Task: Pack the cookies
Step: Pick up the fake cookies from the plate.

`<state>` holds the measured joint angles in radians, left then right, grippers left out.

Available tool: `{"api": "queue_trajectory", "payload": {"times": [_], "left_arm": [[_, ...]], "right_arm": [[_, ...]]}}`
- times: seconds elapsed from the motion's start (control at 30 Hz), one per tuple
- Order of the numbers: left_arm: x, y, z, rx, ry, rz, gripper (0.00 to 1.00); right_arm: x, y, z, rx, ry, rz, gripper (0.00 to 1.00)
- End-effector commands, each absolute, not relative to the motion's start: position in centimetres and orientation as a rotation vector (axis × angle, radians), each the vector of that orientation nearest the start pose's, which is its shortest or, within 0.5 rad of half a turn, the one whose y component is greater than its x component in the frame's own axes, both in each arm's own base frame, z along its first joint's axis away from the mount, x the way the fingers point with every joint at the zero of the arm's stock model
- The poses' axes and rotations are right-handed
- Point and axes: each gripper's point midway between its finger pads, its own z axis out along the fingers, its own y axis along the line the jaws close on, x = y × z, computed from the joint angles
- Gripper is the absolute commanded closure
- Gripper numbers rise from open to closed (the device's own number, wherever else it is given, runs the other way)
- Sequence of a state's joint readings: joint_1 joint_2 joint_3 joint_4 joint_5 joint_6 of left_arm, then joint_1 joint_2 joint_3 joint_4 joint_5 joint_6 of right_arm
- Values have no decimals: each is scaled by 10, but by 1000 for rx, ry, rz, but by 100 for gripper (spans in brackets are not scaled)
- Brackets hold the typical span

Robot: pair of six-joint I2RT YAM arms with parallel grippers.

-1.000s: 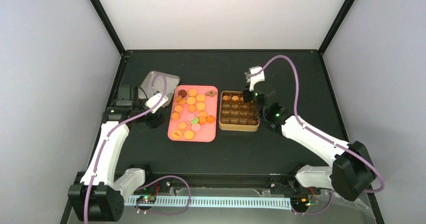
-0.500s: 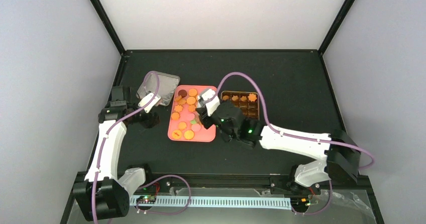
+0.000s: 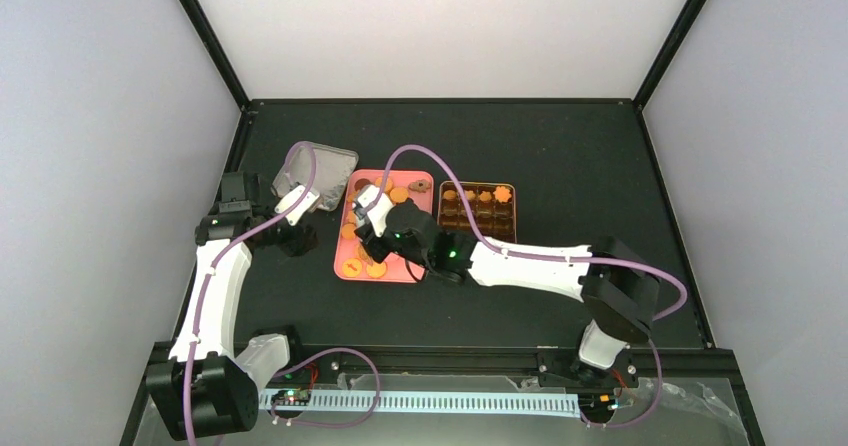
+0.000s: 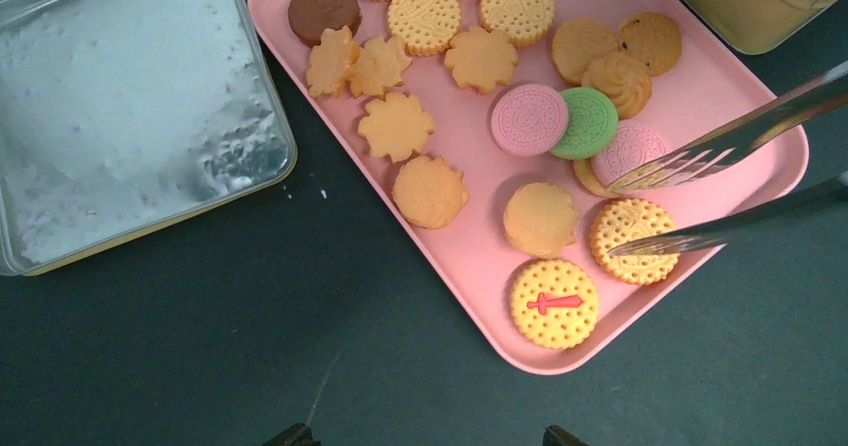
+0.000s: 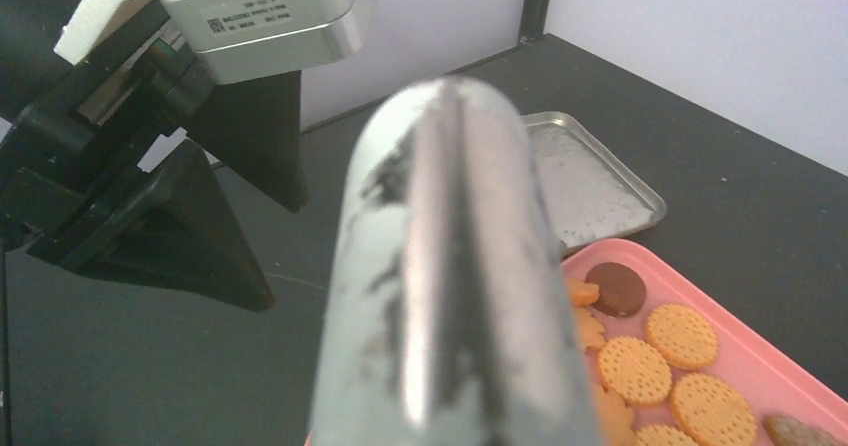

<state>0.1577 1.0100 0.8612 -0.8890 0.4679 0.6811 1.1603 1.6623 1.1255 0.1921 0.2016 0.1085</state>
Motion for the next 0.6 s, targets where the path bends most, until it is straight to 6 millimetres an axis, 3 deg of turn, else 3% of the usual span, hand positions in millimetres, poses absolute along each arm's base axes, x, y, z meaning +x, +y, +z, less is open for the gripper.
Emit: {"api": "queue_trajectory", "payload": {"times": [0.0,0.2,0.57], "left_arm": [[256,-40,178,806,2303,-273,40],[255,-40,182,811,2298,-266,40],[255,-42,183,806,2294,-289,40]], "right_arm": [[236,479,236,-877,1700,718,70],[239,481,213,-912,1731,673,67],[237,461,186,-918,1774,608,64]]}}
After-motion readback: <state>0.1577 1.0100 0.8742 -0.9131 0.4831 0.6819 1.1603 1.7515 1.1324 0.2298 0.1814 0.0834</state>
